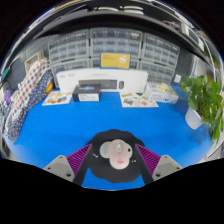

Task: Arrange mouse

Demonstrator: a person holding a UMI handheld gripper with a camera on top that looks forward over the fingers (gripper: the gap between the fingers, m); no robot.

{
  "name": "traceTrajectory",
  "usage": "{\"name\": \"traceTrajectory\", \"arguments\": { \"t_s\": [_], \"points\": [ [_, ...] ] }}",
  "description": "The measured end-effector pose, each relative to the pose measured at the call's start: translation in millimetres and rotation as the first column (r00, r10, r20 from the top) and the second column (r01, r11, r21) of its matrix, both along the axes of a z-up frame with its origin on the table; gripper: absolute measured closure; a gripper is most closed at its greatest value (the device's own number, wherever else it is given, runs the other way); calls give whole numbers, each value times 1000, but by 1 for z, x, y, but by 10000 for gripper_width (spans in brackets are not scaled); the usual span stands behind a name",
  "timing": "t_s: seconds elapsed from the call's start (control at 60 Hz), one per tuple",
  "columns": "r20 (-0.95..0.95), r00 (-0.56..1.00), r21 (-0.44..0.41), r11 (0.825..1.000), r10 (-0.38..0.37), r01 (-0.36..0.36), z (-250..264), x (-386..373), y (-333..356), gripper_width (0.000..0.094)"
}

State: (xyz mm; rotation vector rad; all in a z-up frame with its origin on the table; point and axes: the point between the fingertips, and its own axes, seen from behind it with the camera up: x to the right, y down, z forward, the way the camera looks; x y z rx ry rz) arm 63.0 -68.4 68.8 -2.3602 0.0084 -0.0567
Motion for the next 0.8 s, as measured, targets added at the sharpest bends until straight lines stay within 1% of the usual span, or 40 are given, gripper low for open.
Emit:
{"name": "traceTrajectory", "arguments": {
  "t_s": [0.217,0.4,0.517,0.65,0.8],
  "points": [
    [-36,999,104,994,-17,20,75,-55,-40,82],
    [-46,999,175,984,-4,12,115,-95,-82,80],
    [-44,999,198,980,16,-8,125,-116,-104,80],
    [-22,999,196,980,49,-44,124,-135,-124,82],
    [-20,998,195,979,61,-56,120,-148,-140,79]
  ]
}}
